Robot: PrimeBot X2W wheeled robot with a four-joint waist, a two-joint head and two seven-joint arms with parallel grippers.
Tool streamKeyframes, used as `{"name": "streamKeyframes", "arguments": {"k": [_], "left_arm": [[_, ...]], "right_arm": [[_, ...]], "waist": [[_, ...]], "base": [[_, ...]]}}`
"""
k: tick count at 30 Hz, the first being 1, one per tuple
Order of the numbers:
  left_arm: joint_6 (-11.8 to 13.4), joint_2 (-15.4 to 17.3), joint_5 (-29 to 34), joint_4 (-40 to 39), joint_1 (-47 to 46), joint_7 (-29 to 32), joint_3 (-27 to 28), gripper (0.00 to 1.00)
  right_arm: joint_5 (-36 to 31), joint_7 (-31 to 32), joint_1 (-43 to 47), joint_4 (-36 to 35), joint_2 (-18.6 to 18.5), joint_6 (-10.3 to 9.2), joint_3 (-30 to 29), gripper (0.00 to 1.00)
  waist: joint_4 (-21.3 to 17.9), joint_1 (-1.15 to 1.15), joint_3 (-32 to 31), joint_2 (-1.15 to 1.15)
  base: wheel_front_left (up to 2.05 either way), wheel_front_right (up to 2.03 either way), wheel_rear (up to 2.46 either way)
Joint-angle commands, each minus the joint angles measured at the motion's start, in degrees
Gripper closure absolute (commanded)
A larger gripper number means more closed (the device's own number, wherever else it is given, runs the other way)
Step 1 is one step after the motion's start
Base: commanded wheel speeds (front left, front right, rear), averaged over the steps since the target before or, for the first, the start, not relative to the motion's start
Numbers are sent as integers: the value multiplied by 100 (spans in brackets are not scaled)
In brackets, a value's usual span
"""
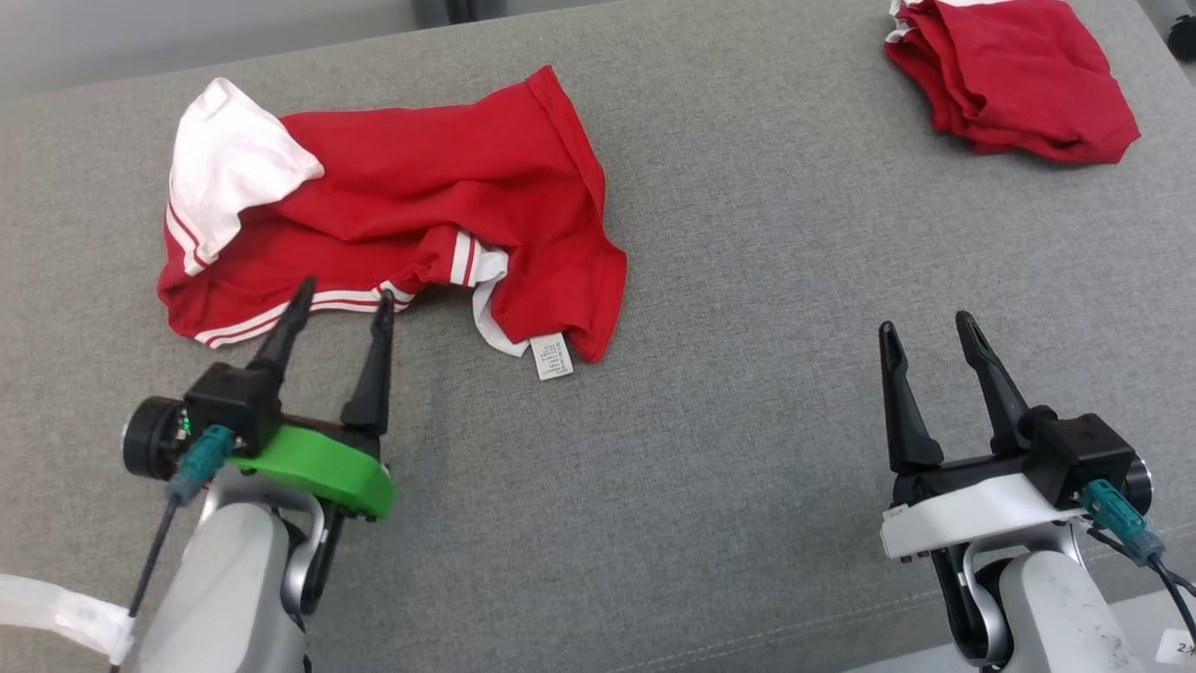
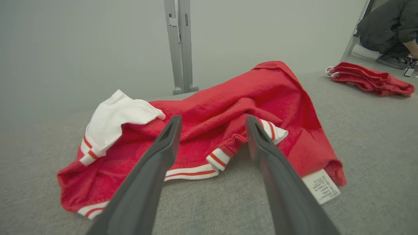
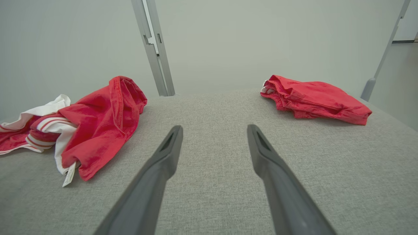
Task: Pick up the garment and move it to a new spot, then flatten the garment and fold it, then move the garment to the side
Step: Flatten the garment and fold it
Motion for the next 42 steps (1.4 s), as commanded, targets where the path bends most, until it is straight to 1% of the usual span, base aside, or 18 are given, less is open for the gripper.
{"name": "streamKeyframes", "arguments": {"k": [1,7,19,20,21,22,26,29,35,42], "left_arm": [[-22,-14,32,79,70,0,-84,0],[-99,-90,13,639,-95,41,-425,0],[-145,-79,-47,1762,-722,-17,-639,0],[-149,-81,-69,1847,-759,-21,-649,53],[-144,-88,-79,1922,-795,-24,-669,79],[-146,-85,-90,2005,-836,-26,-698,100],[-157,-161,-146,2120,-943,-27,-814,100],[-157,-183,-182,1899,-949,-33,-830,100],[-136,-173,-228,1049,-505,-31,-644,100],[89,10,-368,-10,397,-29,-367,100]], "right_arm": [[60,-16,-47,-3,-4,-5,4,0],[56,-16,-140,2,-4,-5,32,0],[175,-16,-222,27,-1,-5,62,0],[181,-16,-214,34,-1,-5,60,0],[188,-16,-206,33,-1,-5,55,0],[191,-16,-191,26,0,-5,49,0],[149,-16,-115,49,-1,-5,-15,0],[122,-16,-65,64,0,-5,-48,0],[72,-16,59,102,-2,-5,-57,0],[40,-16,234,140,-14,-5,-112,0]], "waist": [[-72,0,65,0],[-280,0,209,0],[-675,0,397,0],[-695,0,393,0],[-706,0,390,0],[-715,0,385,0],[-677,0,299,0],[-585,0,189,0],[-272,0,-139,0],[224,0,-422,0]], "base": [[0,0,0],[0,0,0],[0,0,0],[0,0,0],[0,0,0],[0,0,0],[0,0,0],[0,0,0],[0,0,0],[0,0,0]]}}
